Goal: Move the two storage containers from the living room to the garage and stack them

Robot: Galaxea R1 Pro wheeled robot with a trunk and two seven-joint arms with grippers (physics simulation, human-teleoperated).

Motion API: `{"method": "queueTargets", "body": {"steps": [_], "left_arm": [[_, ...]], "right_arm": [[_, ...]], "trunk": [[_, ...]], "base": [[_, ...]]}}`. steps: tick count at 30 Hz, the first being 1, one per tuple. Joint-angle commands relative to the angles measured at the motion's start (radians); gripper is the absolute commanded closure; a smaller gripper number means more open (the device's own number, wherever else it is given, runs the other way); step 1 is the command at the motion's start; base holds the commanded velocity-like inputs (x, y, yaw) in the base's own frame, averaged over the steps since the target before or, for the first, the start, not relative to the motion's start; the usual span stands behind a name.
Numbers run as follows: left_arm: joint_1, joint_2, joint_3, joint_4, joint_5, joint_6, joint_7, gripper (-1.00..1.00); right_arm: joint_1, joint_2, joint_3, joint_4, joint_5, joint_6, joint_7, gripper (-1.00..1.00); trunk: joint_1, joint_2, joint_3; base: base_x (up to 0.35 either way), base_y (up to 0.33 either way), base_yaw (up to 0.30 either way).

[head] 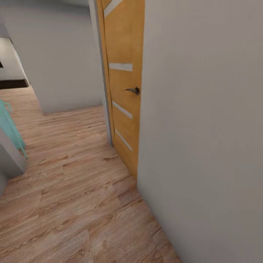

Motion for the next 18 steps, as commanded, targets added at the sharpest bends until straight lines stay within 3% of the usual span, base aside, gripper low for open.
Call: {"method": "queueTargets", "body": {"steps": [1, 18], "left_arm": [[-0.001, 0.000, -0.005, 0.002, 0.004, -0.004, -0.002, -1.00], [-0.001, 0.000, -0.005, 0.002, 0.004, -0.004, -0.002, -1.00]], "right_arm": [[-0.001, 0.001, 0.008, 0.003, -0.009, -0.006, -0.001, -1.00], [-0.001, 0.001, 0.008, 0.003, -0.009, -0.006, -0.001, -1.00]], "trunk": [[0.000, 0.000, -0.001], [0.000, 0.000, -0.001]], "base": [[0.314, 0.000, 0.268], [0.314, 0.000, 0.269]]}}
